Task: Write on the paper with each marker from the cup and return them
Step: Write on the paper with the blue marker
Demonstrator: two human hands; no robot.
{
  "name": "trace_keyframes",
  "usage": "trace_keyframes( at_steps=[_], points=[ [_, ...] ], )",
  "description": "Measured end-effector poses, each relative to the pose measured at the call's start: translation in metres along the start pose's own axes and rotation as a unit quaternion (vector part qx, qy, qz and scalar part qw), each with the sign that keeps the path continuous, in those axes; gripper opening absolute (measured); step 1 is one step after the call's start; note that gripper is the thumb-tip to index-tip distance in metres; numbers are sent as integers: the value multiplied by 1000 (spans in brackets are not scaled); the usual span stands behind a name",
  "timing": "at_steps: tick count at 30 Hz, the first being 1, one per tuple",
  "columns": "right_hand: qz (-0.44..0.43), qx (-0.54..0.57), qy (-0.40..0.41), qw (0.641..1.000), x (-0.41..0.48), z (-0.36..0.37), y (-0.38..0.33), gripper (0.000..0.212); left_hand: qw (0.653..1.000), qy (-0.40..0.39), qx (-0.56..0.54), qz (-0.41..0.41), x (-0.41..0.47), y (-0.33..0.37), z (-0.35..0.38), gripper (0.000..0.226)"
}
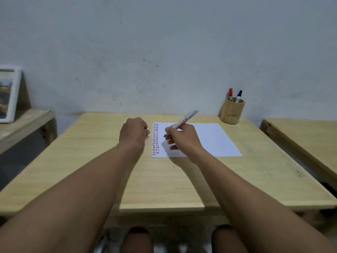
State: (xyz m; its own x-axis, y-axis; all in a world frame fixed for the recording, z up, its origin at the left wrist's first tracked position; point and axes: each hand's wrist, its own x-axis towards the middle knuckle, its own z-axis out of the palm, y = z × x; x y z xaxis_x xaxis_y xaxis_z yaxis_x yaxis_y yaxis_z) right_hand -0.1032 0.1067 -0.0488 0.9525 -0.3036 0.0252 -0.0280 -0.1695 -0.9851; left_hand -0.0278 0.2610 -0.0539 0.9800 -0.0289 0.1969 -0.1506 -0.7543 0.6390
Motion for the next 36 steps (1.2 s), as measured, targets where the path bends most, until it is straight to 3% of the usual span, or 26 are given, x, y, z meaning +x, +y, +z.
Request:
trace_keyframes(
  at_steps=[4,7,9,11,16,19,36],
  points=[
    [-1,-42,9,999,-5,8,11,20,998,-3,61,26,-1,-5,9,14],
    [7,-46,16,999,-12,14,15,14,998,0,59,26,-4,-9,10,40],
    [21,-19,26,999,-16,18,17,14,998,3,59,30,-9,-12,10,48],
    [-8,-72,46,996,-15,20,23,15,998,5,63,25,-16,-17,11,54],
    [-46,-166,43,984,-15,23,23,23,986,-13,163,39,-35,-34,14,41],
    [-51,-191,47,979,-16,23,24,24,975,-62,204,57,-35,-41,17,48],
    [-57,-203,23,977,-17,22,24,26,965,-87,236,72,-36,-45,19,61]
  ],
)
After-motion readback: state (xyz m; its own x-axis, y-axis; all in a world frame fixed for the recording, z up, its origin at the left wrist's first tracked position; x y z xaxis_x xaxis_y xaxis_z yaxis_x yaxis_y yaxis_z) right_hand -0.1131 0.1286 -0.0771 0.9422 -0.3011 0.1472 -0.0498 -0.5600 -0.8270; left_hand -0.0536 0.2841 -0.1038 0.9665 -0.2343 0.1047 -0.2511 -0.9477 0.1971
